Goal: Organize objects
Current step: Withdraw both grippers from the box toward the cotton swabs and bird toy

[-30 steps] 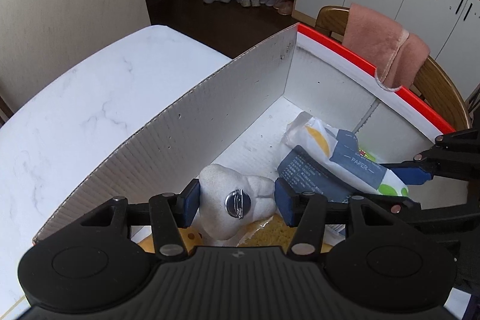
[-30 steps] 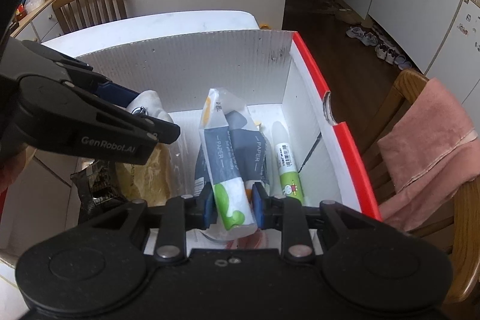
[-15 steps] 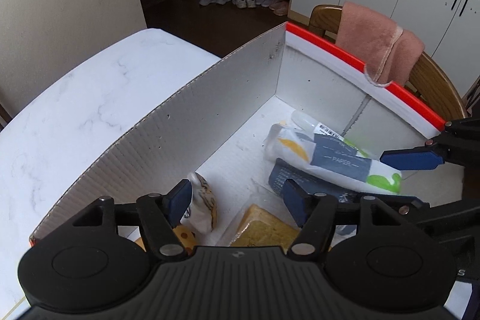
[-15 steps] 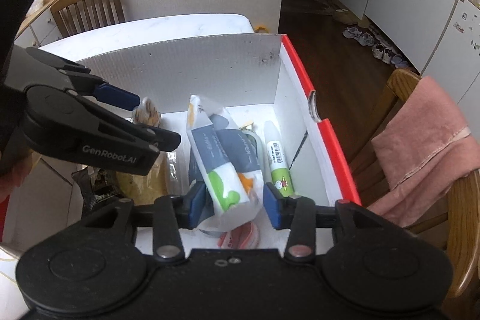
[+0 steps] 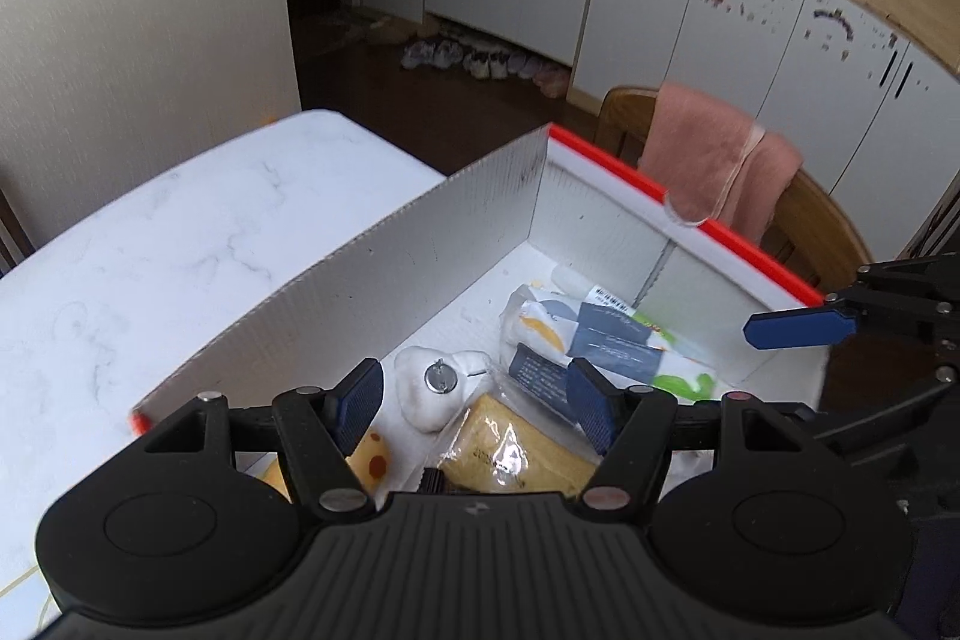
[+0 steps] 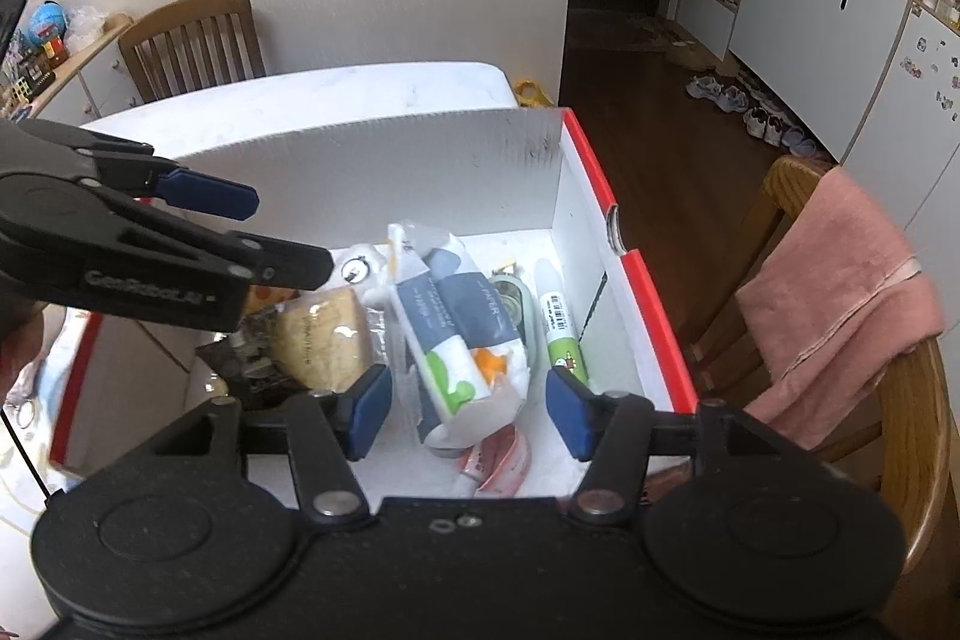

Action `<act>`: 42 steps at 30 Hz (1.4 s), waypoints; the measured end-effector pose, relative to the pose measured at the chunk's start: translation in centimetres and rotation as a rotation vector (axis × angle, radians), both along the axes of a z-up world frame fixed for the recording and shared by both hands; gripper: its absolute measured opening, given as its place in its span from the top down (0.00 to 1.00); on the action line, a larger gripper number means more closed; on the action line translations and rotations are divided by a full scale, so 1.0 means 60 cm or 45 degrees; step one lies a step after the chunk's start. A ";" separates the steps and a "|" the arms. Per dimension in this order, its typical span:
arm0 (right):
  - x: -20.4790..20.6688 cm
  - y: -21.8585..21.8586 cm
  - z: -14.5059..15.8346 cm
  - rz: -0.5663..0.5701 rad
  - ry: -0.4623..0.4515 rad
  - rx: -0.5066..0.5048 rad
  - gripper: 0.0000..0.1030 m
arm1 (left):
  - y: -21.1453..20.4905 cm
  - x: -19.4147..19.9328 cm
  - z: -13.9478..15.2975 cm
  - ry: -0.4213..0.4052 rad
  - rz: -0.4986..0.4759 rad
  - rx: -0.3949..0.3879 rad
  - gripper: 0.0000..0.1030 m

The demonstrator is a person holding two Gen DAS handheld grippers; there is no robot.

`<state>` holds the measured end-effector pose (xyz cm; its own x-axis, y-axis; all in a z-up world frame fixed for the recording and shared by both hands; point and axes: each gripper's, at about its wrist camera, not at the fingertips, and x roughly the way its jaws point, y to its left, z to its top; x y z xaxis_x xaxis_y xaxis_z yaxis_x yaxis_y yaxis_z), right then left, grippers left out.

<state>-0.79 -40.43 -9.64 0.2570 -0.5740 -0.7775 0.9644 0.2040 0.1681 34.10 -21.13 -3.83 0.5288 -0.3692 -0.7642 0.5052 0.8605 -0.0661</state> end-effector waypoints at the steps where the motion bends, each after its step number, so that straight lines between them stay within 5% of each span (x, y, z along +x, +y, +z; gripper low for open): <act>1: 0.001 0.004 0.005 0.001 -0.004 -0.008 0.42 | 0.006 -0.009 0.007 -0.012 -0.001 -0.007 0.35; 16: 0.068 0.079 0.085 0.027 -0.057 -0.112 0.36 | 0.109 -0.119 0.081 -0.110 0.027 -0.101 0.35; 26: 0.159 0.120 0.111 0.070 -0.112 -0.123 0.21 | 0.231 -0.200 0.099 -0.132 0.076 -0.174 0.22; 33: 0.243 0.142 0.117 0.126 -0.137 -0.130 0.02 | 0.328 -0.241 0.097 -0.154 0.154 -0.132 0.20; 42: 0.346 0.140 0.115 0.158 -0.157 -0.086 0.01 | 0.449 -0.267 0.071 -0.165 0.256 -0.085 0.20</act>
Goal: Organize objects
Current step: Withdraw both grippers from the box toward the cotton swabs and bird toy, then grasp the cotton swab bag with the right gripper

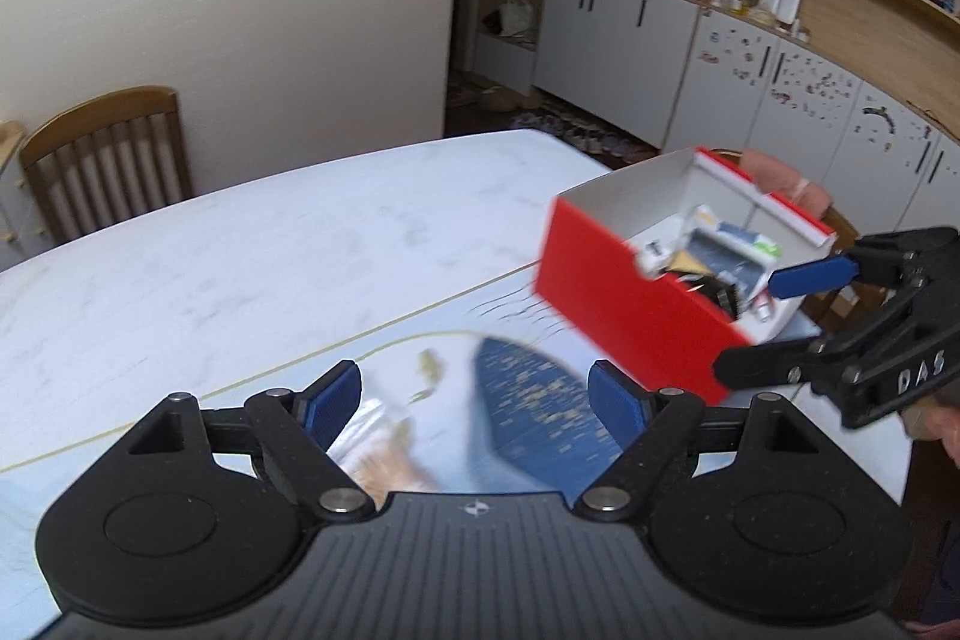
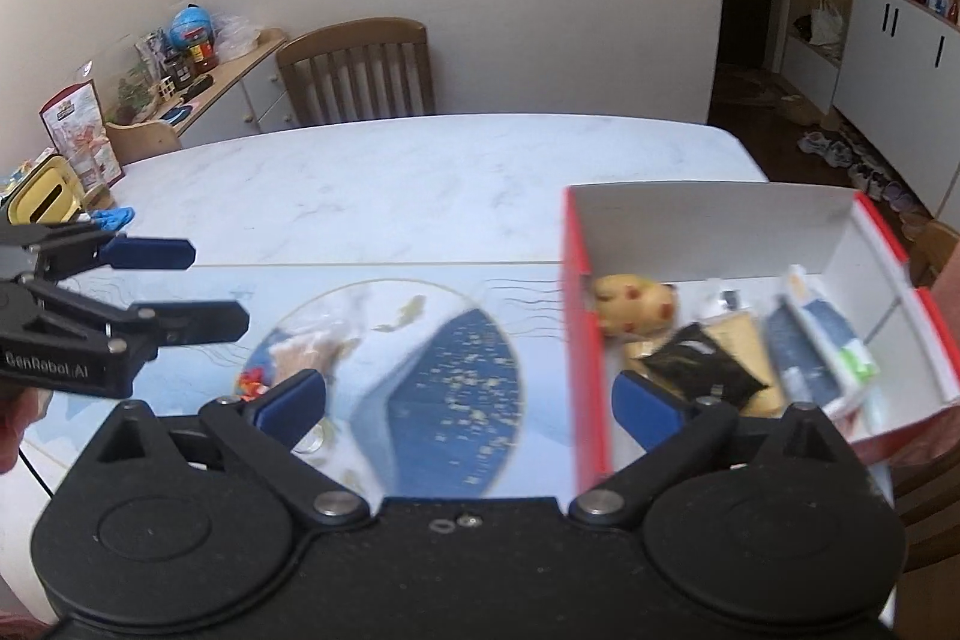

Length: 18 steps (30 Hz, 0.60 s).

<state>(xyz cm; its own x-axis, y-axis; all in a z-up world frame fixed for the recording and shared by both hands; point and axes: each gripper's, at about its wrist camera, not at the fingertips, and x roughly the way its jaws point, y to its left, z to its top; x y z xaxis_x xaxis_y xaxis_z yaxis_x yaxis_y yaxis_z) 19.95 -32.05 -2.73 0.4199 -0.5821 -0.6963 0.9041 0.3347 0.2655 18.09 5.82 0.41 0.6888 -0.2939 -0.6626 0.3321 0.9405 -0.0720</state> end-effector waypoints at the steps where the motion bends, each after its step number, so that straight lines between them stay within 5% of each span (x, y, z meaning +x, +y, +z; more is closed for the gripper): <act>1: 0.011 -0.003 -0.001 0.001 0.000 0.007 0.01 | 0.013 -0.002 -0.005 0.003 0.010 0.007 0.20; 4: 0.042 -0.015 -0.005 0.003 0.006 0.028 0.01 | 0.047 -0.005 -0.019 0.020 0.029 0.016 0.19; 9: 0.097 -0.033 -0.020 0.045 0.029 0.077 0.01 | 0.083 -0.014 -0.050 0.043 0.008 0.017 0.03; 18: 0.181 -0.063 -0.050 0.102 0.109 0.135 0.01 | 0.102 -0.018 -0.124 0.090 -0.014 0.016 0.01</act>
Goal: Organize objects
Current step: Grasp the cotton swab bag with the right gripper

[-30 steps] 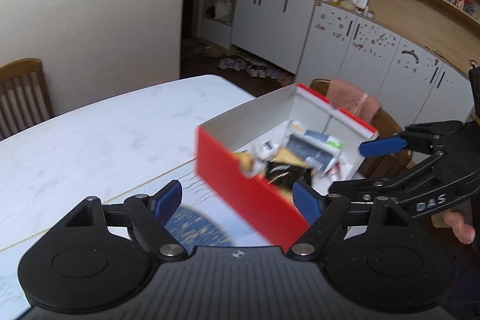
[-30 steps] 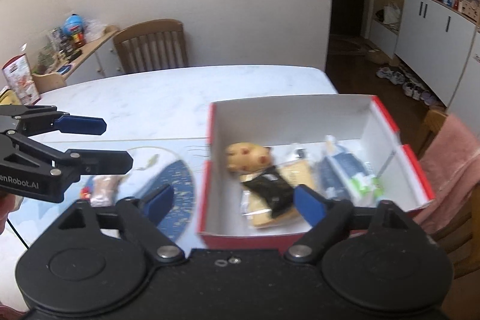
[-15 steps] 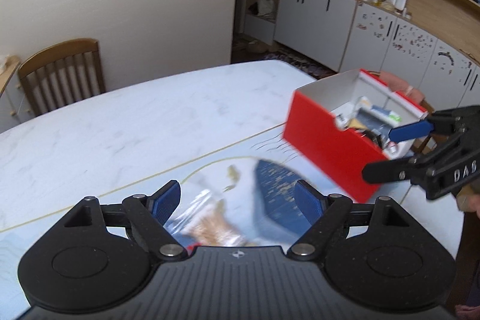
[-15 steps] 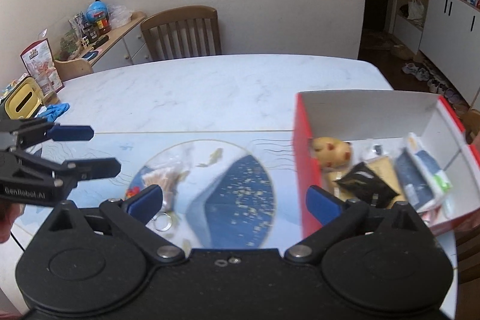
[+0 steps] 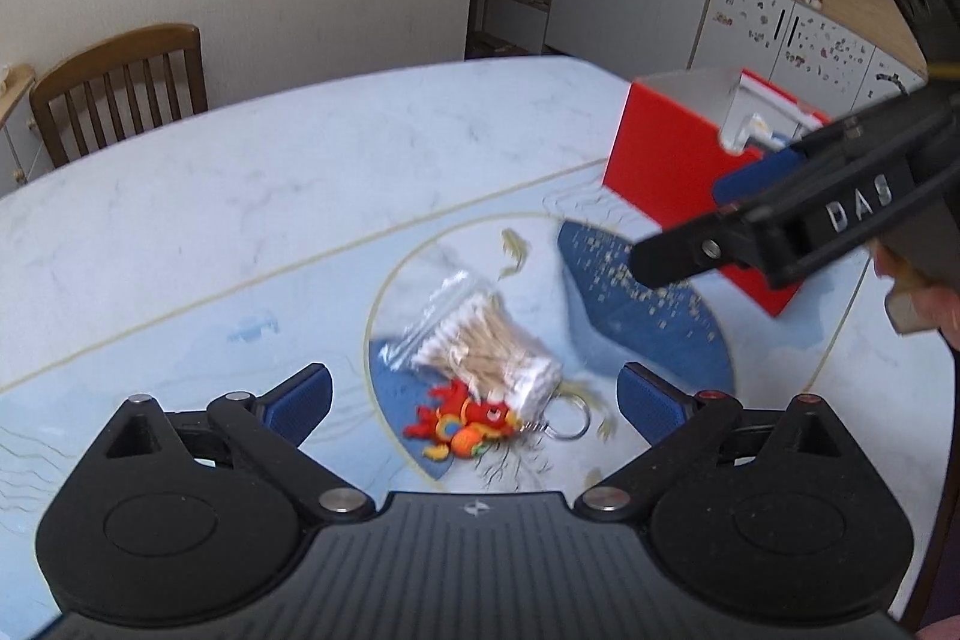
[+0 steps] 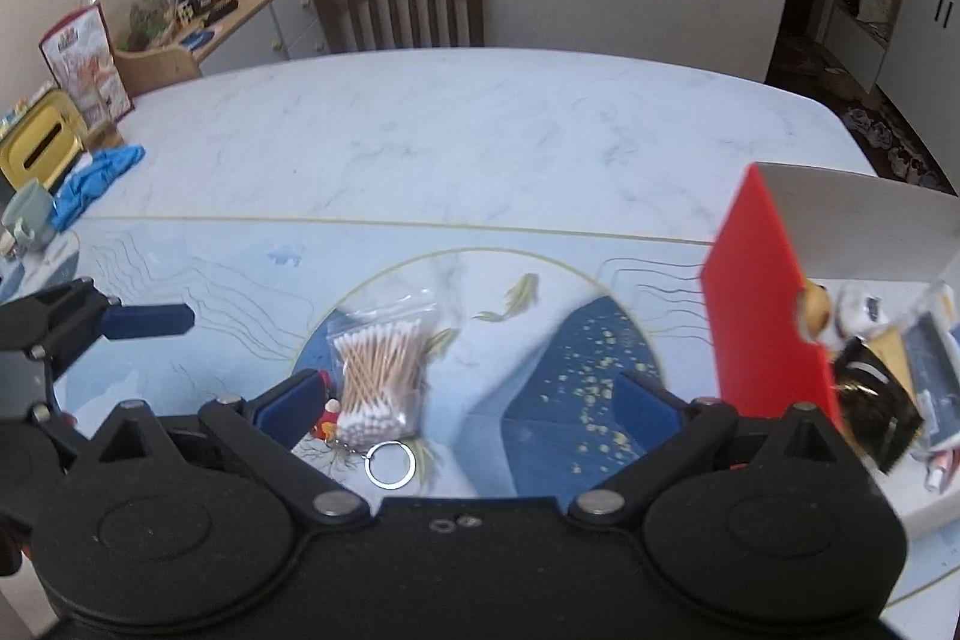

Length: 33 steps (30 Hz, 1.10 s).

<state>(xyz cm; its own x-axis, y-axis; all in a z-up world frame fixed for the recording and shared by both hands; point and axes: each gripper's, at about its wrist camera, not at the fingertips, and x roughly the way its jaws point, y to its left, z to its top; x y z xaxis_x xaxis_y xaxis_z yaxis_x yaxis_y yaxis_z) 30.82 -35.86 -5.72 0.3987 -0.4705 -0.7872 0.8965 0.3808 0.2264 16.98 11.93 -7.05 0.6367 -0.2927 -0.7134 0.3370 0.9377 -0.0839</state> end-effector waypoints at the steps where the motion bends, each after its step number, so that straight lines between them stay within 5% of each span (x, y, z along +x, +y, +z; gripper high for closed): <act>1: 0.007 -0.004 -0.004 0.002 0.008 0.007 0.01 | 0.002 0.002 -0.009 0.007 -0.001 -0.005 0.01; 20: 0.102 -0.059 -0.084 0.023 0.076 0.159 0.03 | 0.004 0.024 -0.087 0.040 0.054 -0.042 0.01; 33: 0.137 -0.071 -0.103 0.024 0.108 0.173 0.17 | 0.007 0.025 -0.093 0.012 0.060 -0.065 0.02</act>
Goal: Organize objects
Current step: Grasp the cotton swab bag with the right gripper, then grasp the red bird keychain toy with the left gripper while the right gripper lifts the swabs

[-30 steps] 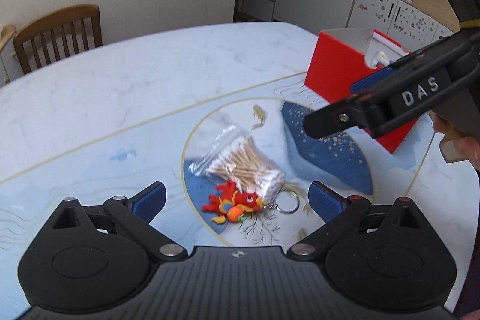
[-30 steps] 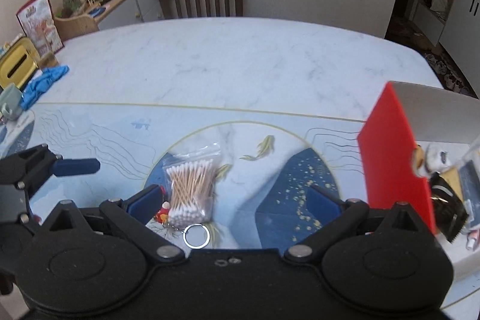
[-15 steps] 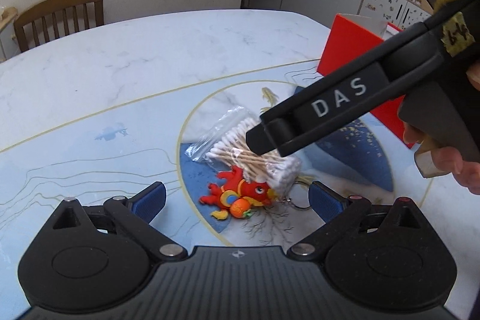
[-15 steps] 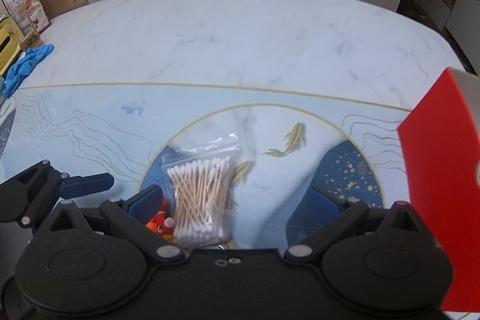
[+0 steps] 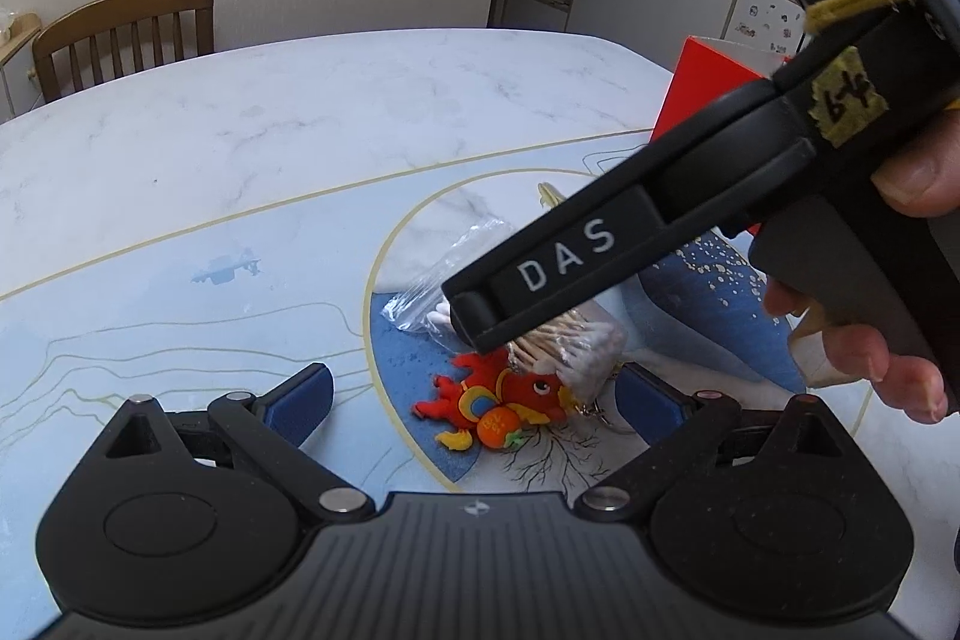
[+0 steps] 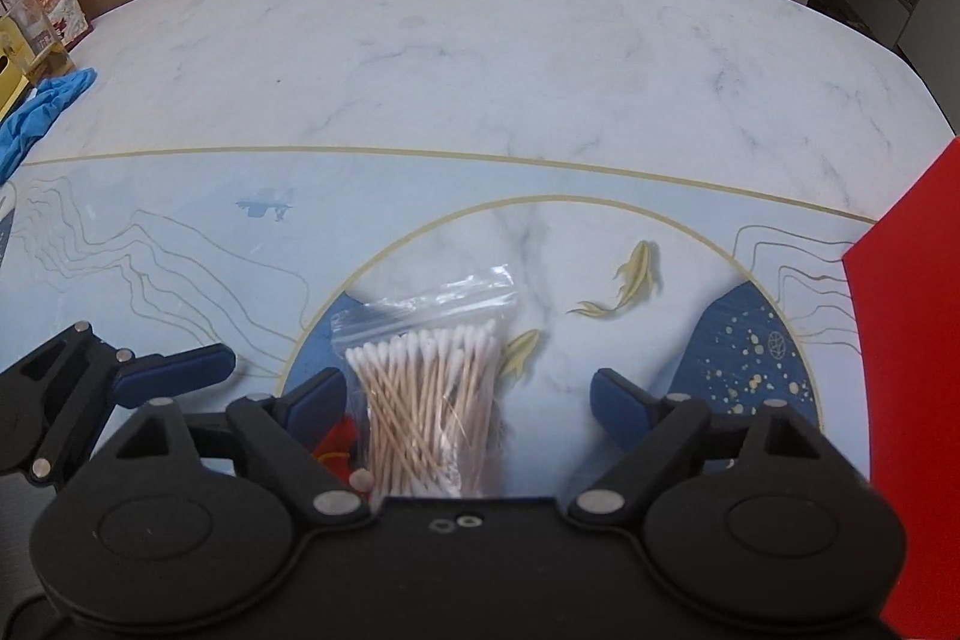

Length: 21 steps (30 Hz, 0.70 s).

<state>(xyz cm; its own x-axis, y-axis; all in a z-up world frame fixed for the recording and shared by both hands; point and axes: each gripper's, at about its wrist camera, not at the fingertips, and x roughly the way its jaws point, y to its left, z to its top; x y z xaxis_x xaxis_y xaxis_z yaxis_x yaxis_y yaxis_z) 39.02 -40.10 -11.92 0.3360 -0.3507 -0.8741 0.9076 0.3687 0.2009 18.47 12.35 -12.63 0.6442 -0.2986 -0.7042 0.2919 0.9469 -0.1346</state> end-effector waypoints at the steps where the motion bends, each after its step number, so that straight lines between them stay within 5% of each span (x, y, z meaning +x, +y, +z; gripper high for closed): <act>1: 0.001 -0.001 0.000 0.002 0.002 0.000 0.18 | -0.002 -0.001 -0.001 -0.001 -0.003 0.000 0.02; 9: 0.009 -0.001 -0.002 0.021 0.013 -0.001 0.28 | -0.015 -0.004 -0.006 0.007 -0.041 0.013 0.31; 21: 0.006 0.001 -0.001 0.018 -0.004 0.008 0.61 | -0.018 -0.017 -0.011 0.008 -0.053 0.003 0.43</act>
